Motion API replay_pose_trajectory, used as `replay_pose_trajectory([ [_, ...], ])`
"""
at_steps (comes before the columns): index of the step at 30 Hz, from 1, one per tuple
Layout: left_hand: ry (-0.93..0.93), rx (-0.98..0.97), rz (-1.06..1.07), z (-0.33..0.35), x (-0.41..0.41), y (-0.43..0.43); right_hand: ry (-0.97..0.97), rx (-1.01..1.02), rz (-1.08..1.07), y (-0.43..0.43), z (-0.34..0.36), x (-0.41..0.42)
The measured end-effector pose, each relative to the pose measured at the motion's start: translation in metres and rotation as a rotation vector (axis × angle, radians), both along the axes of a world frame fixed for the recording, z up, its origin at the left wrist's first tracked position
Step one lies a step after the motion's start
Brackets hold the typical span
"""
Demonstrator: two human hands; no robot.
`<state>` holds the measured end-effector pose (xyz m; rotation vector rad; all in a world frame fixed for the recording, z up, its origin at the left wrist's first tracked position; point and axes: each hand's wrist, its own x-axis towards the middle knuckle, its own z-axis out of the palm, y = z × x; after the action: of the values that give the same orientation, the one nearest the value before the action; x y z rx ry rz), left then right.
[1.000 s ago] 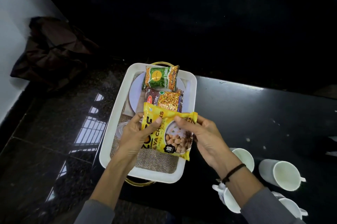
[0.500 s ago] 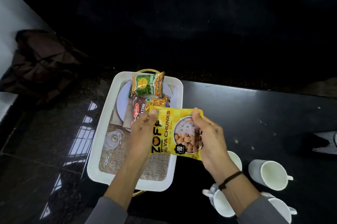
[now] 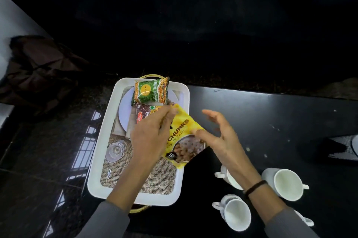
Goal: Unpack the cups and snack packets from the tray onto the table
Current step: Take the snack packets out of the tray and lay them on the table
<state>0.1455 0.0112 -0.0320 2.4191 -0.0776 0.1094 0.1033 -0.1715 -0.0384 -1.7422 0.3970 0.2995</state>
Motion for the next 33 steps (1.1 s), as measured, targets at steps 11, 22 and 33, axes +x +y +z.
replay_pose_trajectory([
  [11,0.084,-0.272,-0.122,0.033,0.017,-0.012,0.028,0.312,0.040,-0.009,-0.002,0.004],
  [22,0.607,-0.742,-0.008,-0.013,-0.010,-0.036,0.198,0.485,-0.138,-0.033,-0.005,0.006],
  [33,0.738,-0.748,0.059,-0.036,-0.006,-0.087,0.257,0.332,-0.232,-0.075,-0.017,0.007],
])
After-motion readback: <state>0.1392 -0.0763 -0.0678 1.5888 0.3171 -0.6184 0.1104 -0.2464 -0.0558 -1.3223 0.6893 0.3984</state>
